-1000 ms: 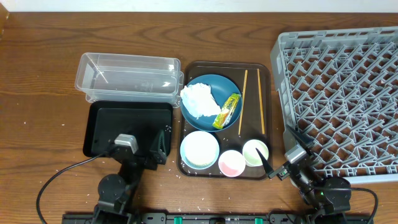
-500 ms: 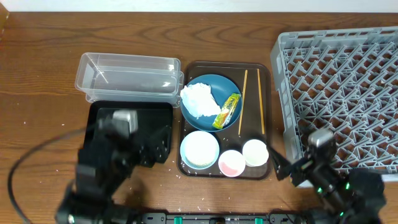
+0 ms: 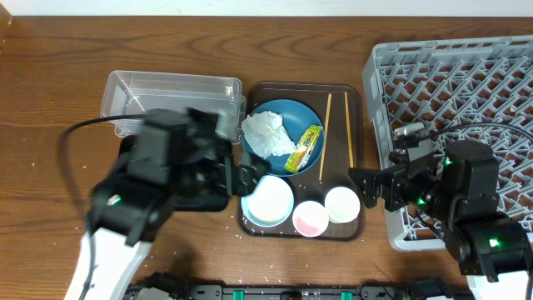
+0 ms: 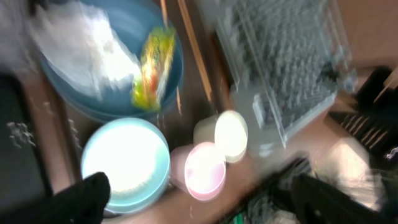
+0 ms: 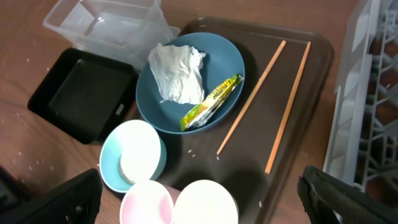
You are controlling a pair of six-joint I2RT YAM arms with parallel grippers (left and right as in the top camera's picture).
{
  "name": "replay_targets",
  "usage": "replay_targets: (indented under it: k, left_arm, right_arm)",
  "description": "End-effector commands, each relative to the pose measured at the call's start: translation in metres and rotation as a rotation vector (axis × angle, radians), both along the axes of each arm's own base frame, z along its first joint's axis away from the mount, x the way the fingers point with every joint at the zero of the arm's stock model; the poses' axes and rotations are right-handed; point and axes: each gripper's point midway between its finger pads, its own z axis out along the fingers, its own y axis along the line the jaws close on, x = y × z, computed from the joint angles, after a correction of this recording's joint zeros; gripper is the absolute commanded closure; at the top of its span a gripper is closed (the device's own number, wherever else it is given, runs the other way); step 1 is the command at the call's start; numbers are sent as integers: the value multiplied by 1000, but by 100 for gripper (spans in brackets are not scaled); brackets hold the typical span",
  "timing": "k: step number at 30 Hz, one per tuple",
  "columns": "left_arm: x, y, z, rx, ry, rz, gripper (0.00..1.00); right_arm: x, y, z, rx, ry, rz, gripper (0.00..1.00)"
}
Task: Sort waste into correct bins and load items into the dishwasher rack
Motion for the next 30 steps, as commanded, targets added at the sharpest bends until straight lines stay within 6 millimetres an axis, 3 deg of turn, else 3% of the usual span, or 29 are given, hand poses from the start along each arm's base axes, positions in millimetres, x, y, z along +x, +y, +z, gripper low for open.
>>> replay_targets:
  k: [1,5,12,20,26,29,30]
  left_arm:
    - [-20,-20,-34,143,83,-104,14]
    - [-39,-37,-70,333,112,-191,20]
    - [-62,-64,-128,513,201,-241,25]
    - [-52,-87,-169,576,211,-257,36]
    - [-46,-86,-185,618,221,-235,61]
    - [-51,-88,-182,597,240,-246,90]
    - [-52,-88,-179,584,248,-248,94]
  right_arm:
    - [7,-7,5,36,37,-105,1]
    - [14,-23,1,29,67,-239,1]
    - [11,-23,-2,28,85,-245,1]
    - [10,-24,-4,27,92,-246,1]
    - [7,-24,-6,22,107,-246,1]
    - [7,-24,-6,22,108,-246,1]
    - [7,-24,-6,22,108,-246,1]
